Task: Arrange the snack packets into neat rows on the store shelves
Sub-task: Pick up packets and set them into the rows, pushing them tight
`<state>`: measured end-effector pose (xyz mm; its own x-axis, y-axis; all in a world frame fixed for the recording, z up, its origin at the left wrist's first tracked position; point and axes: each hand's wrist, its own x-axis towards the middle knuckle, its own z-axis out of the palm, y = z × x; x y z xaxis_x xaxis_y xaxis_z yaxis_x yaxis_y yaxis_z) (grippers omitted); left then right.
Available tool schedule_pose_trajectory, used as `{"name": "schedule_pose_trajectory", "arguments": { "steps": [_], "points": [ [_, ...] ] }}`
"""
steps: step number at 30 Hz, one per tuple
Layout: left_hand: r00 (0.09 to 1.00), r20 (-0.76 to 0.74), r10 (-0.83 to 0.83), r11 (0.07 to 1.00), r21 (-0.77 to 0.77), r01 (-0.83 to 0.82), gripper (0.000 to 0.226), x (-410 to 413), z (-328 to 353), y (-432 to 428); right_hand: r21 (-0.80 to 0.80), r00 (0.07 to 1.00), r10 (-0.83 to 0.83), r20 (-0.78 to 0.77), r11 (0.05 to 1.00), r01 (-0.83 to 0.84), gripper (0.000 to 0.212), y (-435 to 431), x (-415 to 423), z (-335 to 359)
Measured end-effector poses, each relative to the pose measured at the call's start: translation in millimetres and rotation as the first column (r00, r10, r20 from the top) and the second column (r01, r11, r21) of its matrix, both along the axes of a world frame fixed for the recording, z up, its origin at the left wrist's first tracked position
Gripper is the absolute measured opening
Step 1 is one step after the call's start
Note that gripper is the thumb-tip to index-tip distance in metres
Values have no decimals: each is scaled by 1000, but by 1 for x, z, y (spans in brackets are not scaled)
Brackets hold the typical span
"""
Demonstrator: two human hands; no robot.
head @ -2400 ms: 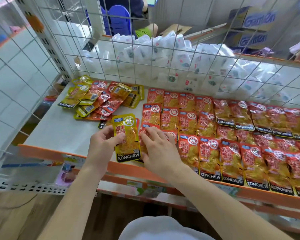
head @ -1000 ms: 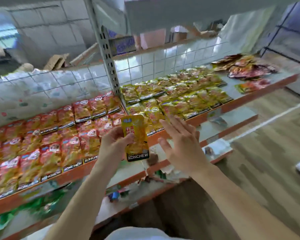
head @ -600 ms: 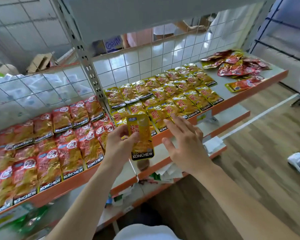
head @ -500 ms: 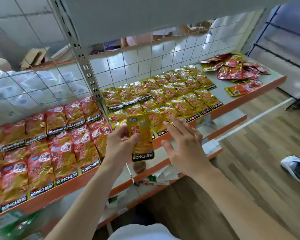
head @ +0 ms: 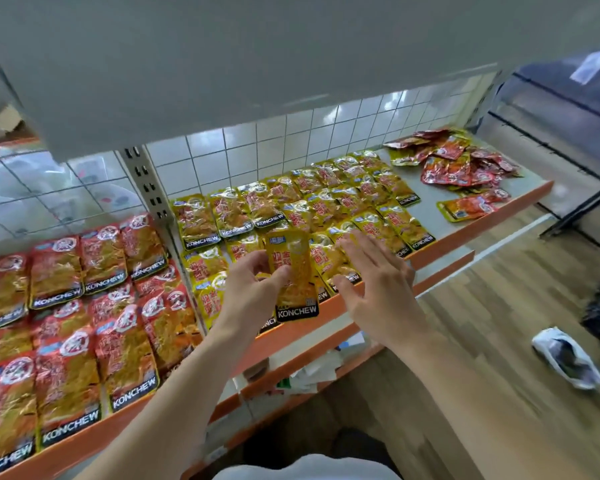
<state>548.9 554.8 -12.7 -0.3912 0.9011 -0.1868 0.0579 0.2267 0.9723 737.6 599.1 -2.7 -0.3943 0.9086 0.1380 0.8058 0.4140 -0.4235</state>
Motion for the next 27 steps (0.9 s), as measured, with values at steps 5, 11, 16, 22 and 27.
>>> {"name": "schedule_pose_trajectory", "arguments": {
  "steps": [5, 11, 16, 22, 27],
  "points": [
    [1000, -8, 3, 1000, -13, -3, 12, 20, -1, 25, 2, 999, 34, 9, 999, -34, 55, 34, 20, -7],
    [995, -51, 84, 996, -21, -85, 5, 74, -7, 68, -27, 996, 83, -29, 996, -84, 53, 93, 51, -15],
    [989, -38, 144, 988, -45, -146, 9, 146, -14, 120, -36, 991, 136, 4, 990, -136, 53, 159, 110, -17],
    [959, -158, 237, 968, -41, -246, 8, 220, -12, 189, -71, 975, 221, 18, 973, -219, 53, 234, 184, -16],
    [916, -269, 297, 945, -53, -322, 14, 258, -14, 228, -78, 943, 331, 26, 941, -328, 53, 273, 213, -21]
  ]
}}
